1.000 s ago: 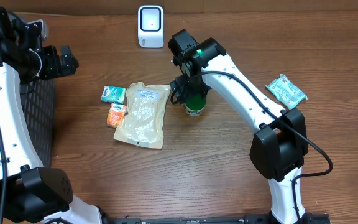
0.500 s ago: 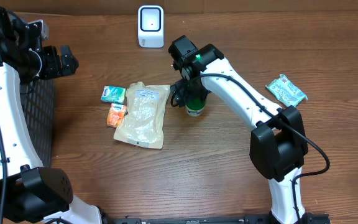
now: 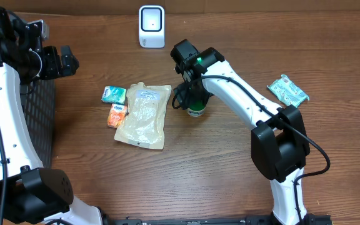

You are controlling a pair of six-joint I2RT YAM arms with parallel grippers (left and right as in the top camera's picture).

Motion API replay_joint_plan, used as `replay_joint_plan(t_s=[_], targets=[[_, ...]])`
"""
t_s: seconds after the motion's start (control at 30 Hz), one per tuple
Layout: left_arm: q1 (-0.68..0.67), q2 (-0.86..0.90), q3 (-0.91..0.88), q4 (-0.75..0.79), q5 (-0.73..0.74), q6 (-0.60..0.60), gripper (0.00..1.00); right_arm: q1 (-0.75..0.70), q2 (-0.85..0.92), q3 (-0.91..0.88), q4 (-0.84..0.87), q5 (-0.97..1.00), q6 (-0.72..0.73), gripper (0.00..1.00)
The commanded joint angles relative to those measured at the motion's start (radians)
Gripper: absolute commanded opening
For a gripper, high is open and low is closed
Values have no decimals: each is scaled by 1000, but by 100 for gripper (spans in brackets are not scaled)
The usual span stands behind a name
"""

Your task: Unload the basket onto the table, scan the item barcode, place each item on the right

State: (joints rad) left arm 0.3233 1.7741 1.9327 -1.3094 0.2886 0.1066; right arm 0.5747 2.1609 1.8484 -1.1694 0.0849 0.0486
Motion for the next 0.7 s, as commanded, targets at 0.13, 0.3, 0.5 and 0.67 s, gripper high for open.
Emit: replay_joint_plan(t_s=[0.13,0.3,0.5,0.67], targets=[[3,-29,17,2,8,-8,99,-18,-3,-58,39,0,5,81],[3,-29,17,2,8,-8,100,-35,-3,-56,39,0,8,75],[3,-29,17,2,8,-8,100,-44,-3,-43,27,-1,8,70],[3,-29,17,2,8,-8,100,-39,-5,-29,15,0,8,60]])
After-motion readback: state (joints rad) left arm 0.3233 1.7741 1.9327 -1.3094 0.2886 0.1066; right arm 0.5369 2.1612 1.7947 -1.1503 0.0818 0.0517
